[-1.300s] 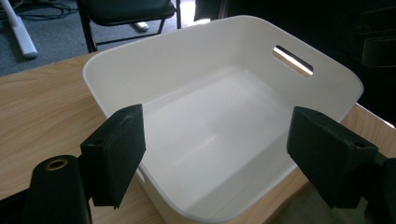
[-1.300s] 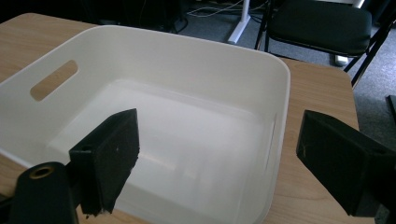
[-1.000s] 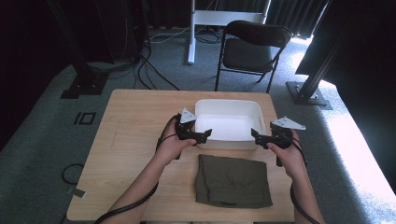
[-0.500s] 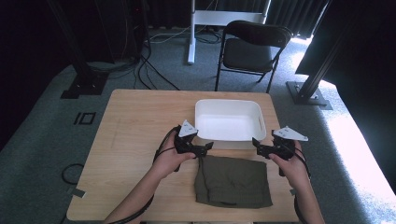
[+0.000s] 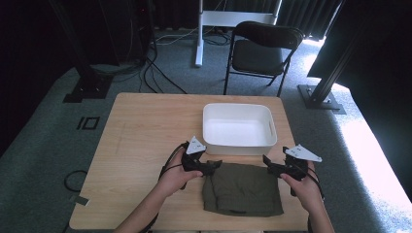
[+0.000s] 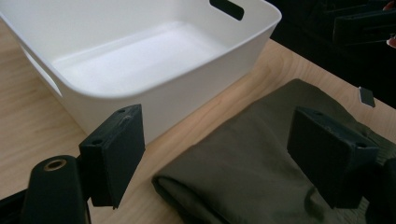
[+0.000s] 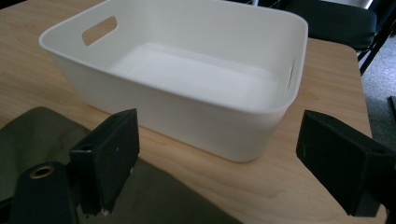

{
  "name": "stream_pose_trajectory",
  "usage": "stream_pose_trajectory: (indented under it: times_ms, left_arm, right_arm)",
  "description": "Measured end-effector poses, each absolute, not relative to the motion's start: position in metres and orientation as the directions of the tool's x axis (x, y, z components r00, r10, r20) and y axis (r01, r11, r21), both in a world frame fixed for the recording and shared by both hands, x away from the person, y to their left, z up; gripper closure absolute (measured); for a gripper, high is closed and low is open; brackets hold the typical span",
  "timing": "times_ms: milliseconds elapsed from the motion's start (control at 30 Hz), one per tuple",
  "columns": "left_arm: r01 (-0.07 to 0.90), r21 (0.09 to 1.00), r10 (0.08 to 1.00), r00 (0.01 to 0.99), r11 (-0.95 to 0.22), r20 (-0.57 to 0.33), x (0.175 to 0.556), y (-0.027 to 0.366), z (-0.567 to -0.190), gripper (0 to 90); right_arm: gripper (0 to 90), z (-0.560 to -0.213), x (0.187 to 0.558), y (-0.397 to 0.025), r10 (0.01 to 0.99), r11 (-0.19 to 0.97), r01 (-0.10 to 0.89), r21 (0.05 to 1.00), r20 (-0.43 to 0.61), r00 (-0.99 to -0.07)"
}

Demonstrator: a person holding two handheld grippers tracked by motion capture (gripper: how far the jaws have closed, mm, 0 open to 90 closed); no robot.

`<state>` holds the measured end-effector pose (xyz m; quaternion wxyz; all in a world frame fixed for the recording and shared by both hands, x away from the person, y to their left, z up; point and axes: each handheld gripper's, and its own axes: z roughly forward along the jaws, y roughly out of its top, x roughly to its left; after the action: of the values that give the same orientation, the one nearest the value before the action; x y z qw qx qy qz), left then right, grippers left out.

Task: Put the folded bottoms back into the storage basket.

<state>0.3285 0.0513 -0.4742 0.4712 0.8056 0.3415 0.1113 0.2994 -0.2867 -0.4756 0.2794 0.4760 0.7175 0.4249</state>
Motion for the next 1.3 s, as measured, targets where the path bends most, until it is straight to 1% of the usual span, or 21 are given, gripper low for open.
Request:
stream_pose_trajectory:
  times_ms: [167,500,567,600,700,800,933,1067,1300]
  left_arm:
    - [0.47,0.82,0.66,0.734,-0.326,-0.159,0.323,0.052,-0.484,20.4]
    - [0.48,0.792,0.681,0.723,-0.376,-0.115,0.31,0.05,-0.505,20.4]
    - [0.485,0.79,0.683,0.721,-0.374,-0.119,0.309,0.05,-0.507,20.4]
    - [0.505,0.778,0.689,0.712,-0.374,-0.132,0.307,0.048,-0.513,20.4]
    - [0.514,0.77,0.696,0.706,-0.377,-0.13,0.306,0.048,-0.516,20.4]
    - [0.527,0.757,0.706,0.697,-0.387,-0.125,0.305,0.047,-0.519,20.4]
    - [0.542,0.746,0.714,0.688,-0.386,-0.13,0.301,0.045,-0.526,20.4]
    - [0.569,0.73,0.732,0.667,-0.38,-0.139,0.297,0.046,-0.533,20.4]
    - [0.58,0.726,0.736,0.66,-0.37,-0.152,0.293,0.044,-0.541,20.0]
  right_arm:
    - [13.2,-0.485,0.292,-0.287,0.922,0.184,0.462,0.868,0.01,-0.386]
    - [13.2,-0.505,0.277,-0.279,0.923,0.203,0.491,0.847,0.001,-0.384]
    - [13.2,-0.507,0.275,-0.279,0.924,0.205,0.493,0.846,-0.002,-0.381]
    - [13.1,-0.513,0.271,-0.279,0.928,0.203,0.503,0.84,-0.001,-0.373]
    - [13.1,-0.516,0.269,-0.28,0.932,0.201,0.51,0.837,-0.003,-0.363]
    - [13.1,-0.52,0.266,-0.283,0.937,0.186,0.521,0.833,0.01,-0.35]
    - [12.7,-0.532,0.26,-0.287,0.942,0.167,0.563,0.809,0.037,-0.333]
    - [12.8,-0.54,0.259,-0.287,0.944,0.148,0.577,0.803,0.059,-0.325]
    - [12.7,-0.549,0.258,-0.287,0.946,0.15,0.603,0.784,0.064,-0.319]
